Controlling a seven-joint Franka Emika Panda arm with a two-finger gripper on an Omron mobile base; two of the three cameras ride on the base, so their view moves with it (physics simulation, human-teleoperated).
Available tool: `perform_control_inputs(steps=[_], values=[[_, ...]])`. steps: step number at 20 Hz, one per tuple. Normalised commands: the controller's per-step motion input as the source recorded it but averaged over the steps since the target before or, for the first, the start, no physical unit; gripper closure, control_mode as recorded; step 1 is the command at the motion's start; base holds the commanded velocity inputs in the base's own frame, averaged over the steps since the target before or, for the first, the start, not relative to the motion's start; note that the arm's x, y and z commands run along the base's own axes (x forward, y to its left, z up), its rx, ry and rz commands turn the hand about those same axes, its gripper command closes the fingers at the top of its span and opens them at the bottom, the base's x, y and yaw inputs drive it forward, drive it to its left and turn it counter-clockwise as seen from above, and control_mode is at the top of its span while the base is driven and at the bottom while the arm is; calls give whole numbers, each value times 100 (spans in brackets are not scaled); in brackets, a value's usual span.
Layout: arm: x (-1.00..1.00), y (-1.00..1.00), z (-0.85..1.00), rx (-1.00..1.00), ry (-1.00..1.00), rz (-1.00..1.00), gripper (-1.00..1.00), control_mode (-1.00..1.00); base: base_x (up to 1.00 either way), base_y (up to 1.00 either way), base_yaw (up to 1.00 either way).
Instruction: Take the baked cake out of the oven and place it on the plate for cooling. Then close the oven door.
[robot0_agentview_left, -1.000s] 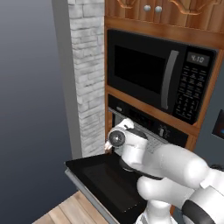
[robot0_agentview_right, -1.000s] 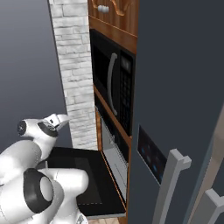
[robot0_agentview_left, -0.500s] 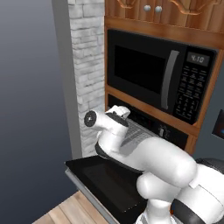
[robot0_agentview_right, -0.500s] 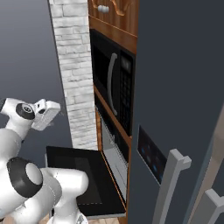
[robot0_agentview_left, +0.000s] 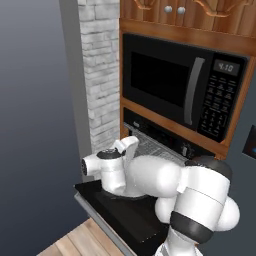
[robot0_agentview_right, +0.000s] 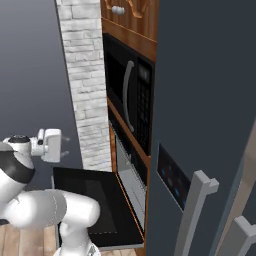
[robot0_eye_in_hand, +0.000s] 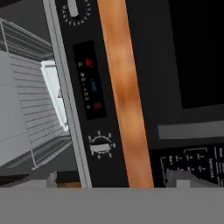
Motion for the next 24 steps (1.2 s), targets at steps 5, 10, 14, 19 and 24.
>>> perform_control_inputs(steps=[5,10,14,19,24], values=[[0,-14,-40,-22,0,-20,-100,-100,0,0,0],[0,-41,-40,-14,0,-20,-100,-100,0,0,0],[0,-56,-28,-3,0,-17,-100,-100,0,0,0],[-11,-60,-18,0,0,-13,-100,-100,0,0,0],[-18,-34,-14,0,-4,-2,-100,-100,0,0,0]])
